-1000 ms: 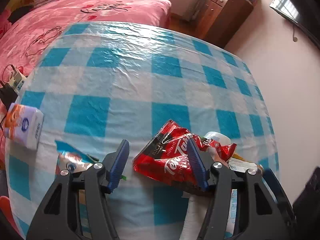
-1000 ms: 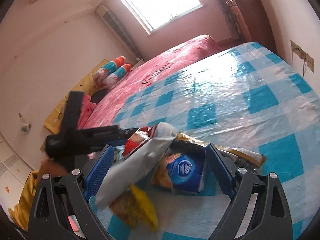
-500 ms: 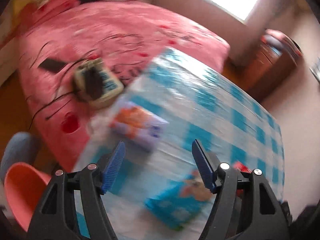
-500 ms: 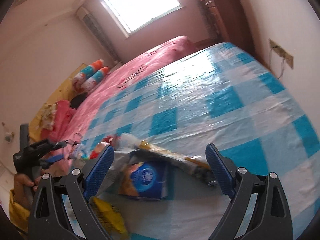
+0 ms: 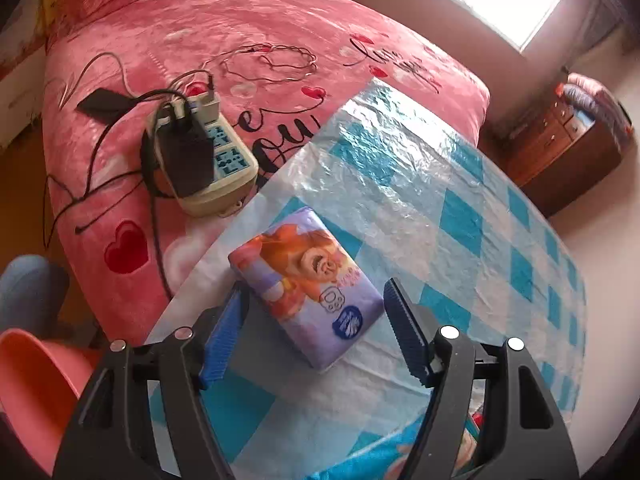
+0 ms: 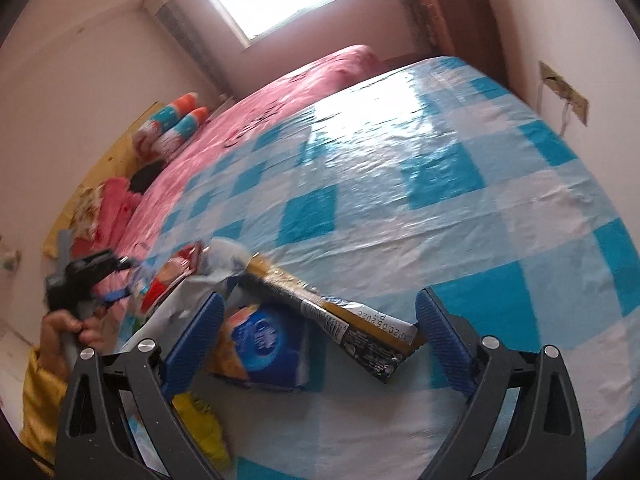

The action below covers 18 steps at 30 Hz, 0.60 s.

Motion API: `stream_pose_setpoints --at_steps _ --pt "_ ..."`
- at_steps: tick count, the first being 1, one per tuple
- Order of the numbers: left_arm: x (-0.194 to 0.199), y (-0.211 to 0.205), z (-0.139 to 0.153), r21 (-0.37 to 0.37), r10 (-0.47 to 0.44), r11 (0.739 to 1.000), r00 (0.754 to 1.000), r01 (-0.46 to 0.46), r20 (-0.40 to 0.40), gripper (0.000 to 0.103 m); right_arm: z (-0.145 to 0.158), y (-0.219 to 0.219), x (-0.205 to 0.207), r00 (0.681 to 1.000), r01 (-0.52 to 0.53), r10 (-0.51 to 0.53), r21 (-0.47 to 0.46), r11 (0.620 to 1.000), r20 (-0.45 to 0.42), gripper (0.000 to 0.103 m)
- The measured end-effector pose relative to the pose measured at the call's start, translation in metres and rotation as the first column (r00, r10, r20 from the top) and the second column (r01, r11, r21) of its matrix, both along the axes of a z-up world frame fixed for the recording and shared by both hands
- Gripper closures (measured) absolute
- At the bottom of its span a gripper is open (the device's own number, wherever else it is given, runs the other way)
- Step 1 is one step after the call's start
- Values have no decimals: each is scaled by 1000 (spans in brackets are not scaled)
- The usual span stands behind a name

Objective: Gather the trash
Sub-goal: 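Close the left tool on the purple-printed tissue pack and lift it, then grasp the gold coffee stick with the right tool while the left tool holds the tissue pack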

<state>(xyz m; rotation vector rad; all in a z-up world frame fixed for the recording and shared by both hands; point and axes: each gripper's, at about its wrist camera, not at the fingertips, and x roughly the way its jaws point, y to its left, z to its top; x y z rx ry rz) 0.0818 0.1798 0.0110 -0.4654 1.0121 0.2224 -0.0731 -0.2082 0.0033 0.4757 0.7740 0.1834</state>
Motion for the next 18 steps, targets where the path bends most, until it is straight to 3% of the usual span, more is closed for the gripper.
stream_pose_setpoints --at_steps 5,10,13,15,18 --pt "13 -11 -4 77 -27 997 1000 28 -13 32 5 24 -13 987 -159 159 10 987 16 8" --pt "20 -34 -9 221 -71 972 997 75 -28 33 11 42 -28 956 -290 289 28 957 48 8" --pt "18 -47 -9 279 -107 954 994 108 -19 40 14 42 -32 950 -309 306 43 950 64 8" --pt "15 -52 -8 276 -131 952 991 129 -12 41 17 39 -33 955 -288 284 47 956 82 8" --pt "7 -61 -7 278 -166 947 986 161 -6 42 19 35 -31 975 -205 208 -37 978 80 8"
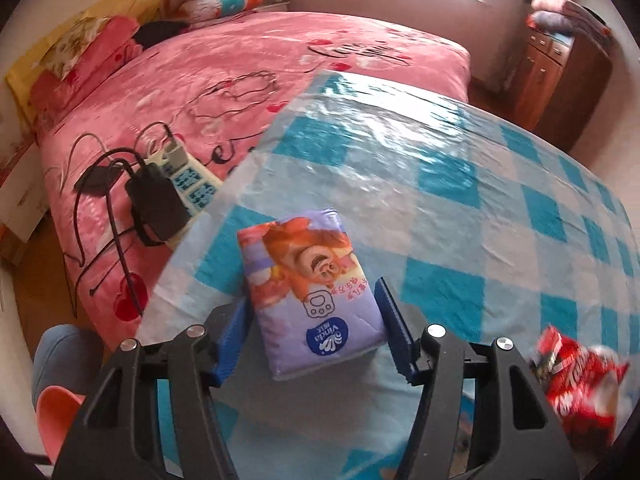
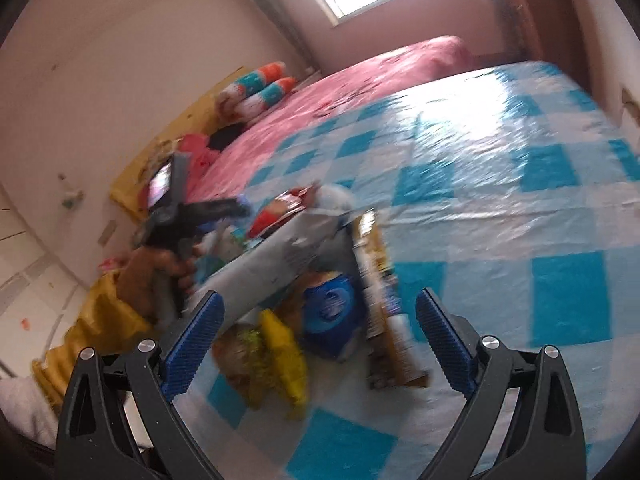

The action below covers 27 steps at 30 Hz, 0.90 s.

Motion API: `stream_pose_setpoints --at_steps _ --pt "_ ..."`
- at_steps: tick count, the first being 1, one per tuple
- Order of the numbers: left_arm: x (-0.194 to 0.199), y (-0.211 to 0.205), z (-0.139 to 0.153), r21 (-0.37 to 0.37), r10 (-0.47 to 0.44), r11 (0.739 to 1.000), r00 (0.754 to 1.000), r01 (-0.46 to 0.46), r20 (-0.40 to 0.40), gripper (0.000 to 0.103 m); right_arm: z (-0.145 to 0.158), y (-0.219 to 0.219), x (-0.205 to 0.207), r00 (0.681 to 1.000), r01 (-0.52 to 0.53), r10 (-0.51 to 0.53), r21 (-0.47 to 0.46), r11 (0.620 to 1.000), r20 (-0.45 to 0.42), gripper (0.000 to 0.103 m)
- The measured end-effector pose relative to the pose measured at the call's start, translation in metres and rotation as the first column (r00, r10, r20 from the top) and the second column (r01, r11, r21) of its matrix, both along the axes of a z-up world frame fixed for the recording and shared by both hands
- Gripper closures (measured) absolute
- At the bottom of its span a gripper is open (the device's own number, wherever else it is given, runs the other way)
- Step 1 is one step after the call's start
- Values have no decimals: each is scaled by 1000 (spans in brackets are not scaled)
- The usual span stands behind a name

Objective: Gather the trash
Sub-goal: 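Grasp the gold coffee stick with the right tool while the left tool holds the tissue pack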

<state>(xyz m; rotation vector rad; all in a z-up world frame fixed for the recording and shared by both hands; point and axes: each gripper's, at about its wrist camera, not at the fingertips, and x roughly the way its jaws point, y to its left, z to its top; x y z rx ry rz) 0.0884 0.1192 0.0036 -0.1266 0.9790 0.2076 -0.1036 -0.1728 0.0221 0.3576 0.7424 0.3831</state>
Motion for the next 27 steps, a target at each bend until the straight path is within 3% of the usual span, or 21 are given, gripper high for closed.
stream_pose_setpoints --at_steps 1,3,10,14,27 --pt "-4 -4 0 -3 -13 1000 1000 13 1 42 -1 0 1 1000 18 -19 -26 999 -2 8" --pt "-12 -8 1 -20 -33 999 999 33 6 42 -5 0 4 999 39 -40 -58 998 -17 26" --pt "-44 -29 3 -67 -107 992 994 108 18 42 -14 17 13 998 8 -19 -166 986 -61 48" --pt "-60 -39 4 -105 -145 983 989 147 26 42 -19 18 19 995 16 -32 -178 984 -90 64" --pt "-103 -45 9 -253 -197 943 976 214 88 42 -20 33 24 996 27 -52 -290 957 -78 70"
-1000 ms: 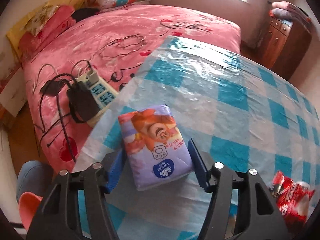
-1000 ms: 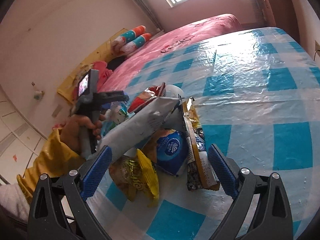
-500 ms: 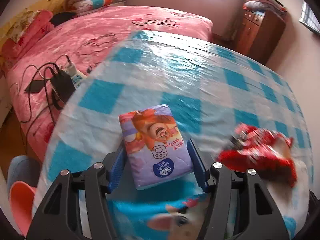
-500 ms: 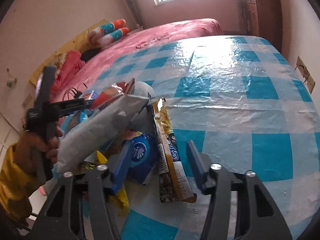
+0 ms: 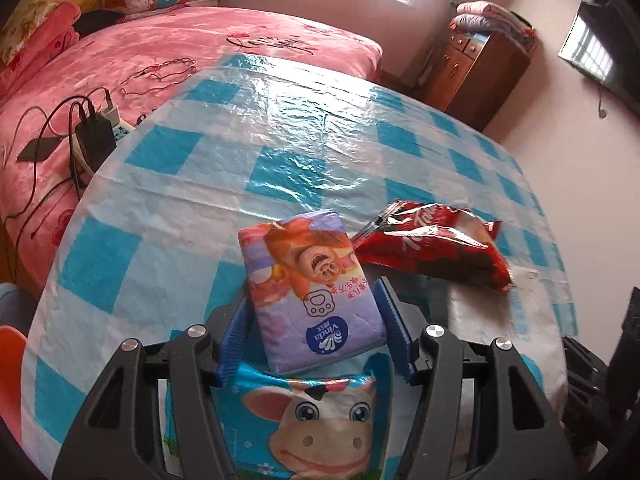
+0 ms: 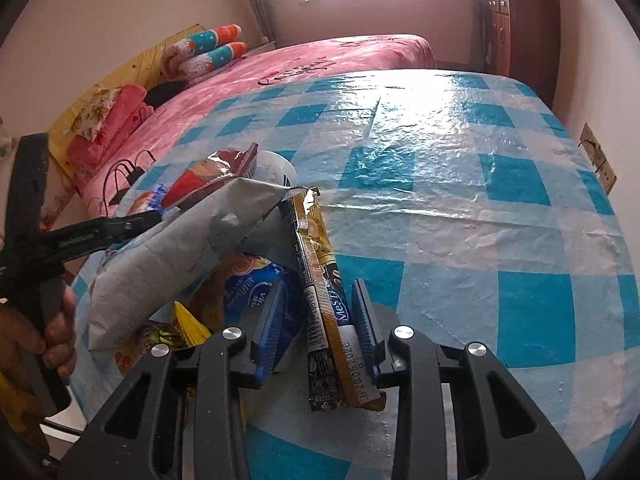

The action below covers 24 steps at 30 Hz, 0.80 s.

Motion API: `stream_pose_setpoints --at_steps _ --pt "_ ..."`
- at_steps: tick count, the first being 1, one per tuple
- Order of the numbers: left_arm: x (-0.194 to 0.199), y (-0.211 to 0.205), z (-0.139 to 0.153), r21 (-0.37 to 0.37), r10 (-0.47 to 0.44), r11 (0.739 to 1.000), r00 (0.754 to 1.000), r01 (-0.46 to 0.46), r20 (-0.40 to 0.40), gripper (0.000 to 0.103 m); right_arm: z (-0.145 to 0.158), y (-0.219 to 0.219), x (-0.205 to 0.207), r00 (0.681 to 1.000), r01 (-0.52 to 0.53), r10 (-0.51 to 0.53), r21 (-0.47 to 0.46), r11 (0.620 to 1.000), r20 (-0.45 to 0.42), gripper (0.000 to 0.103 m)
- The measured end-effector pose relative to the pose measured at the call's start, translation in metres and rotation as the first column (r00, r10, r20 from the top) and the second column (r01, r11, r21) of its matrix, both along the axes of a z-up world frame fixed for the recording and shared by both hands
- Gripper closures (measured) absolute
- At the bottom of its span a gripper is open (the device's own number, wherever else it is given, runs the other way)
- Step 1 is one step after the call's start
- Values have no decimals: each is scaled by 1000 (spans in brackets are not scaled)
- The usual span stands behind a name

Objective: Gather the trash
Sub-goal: 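Grasp the gold coffee stick with the right tool while the left tool holds the tissue pack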

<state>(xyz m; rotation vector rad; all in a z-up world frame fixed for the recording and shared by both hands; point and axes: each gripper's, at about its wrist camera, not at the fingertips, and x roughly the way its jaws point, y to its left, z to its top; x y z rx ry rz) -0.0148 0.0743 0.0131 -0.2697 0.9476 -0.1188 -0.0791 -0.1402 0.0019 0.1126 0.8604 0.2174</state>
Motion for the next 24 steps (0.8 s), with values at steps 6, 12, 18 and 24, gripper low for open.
stream_pose_setpoints --at_steps 6,12,18,24 --pt "-18 12 5 -83 4 997 1000 -2 29 42 1 5 -1 1000 9 -8 -37 999 17 81" --pt "-36 31 16 -159 16 987 997 -3 81 42 6 -5 -7 997 55 -54 -8 998 52 83" --pt "-47 44 21 -218 30 976 994 -6 105 42 7 -20 -14 992 110 -113 52 993 61 84" --pt "-61 58 28 -254 26 967 990 10 137 42 13 -35 -28 984 155 -165 136 978 65 84"
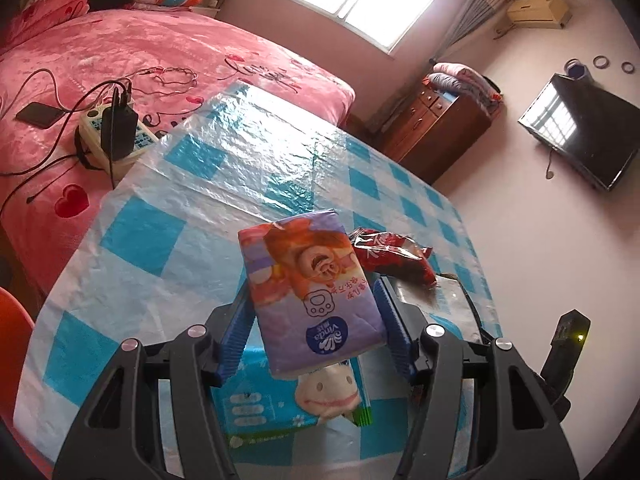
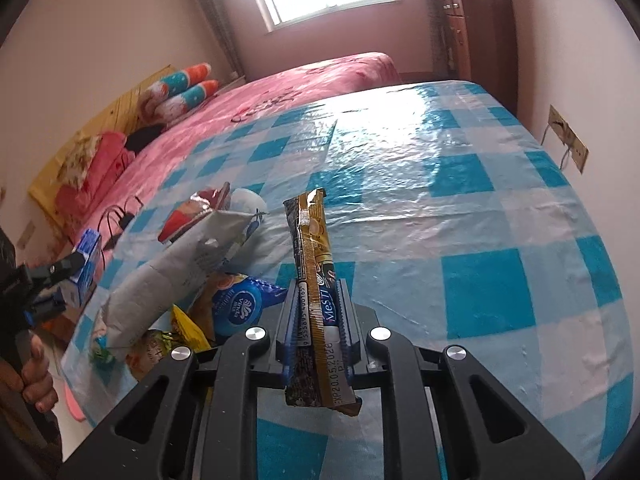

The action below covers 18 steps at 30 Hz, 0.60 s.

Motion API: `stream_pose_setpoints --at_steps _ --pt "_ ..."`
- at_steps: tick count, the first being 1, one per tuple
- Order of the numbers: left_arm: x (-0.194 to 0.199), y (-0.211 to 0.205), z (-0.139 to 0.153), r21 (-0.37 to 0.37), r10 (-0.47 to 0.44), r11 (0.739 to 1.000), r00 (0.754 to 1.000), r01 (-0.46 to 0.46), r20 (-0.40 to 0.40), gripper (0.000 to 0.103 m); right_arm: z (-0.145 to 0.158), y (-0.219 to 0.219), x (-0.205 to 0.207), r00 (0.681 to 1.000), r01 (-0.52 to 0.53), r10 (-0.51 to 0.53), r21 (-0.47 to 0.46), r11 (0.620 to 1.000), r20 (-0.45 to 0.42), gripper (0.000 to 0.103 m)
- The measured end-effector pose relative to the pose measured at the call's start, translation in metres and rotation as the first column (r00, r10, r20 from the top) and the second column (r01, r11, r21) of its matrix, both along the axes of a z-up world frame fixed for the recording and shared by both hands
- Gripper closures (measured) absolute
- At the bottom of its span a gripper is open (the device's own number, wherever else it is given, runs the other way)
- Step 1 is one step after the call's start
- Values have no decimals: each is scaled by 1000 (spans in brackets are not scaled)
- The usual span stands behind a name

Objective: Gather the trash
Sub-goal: 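Grasp the gold coffee stick with the right tool while the left tool holds the tissue pack, then carry the tissue pack and coffee stick over the orange bucket and open both tools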

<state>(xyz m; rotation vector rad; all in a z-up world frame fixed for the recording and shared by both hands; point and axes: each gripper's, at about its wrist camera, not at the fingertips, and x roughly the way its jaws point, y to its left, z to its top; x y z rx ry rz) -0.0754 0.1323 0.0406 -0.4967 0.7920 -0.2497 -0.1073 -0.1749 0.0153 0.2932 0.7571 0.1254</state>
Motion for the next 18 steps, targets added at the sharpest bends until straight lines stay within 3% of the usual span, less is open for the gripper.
stream_pose_setpoints --at_steps 8,18 --pt "-24 25 2 -30 -2 1000 1000 2 17 42 23 -10 -21 999 12 -19 146 989 43 84" --pt "-52 67 -13 -40 35 999 999 -35 -5 42 56 28 -29 993 -103 83 264 959 88 84"
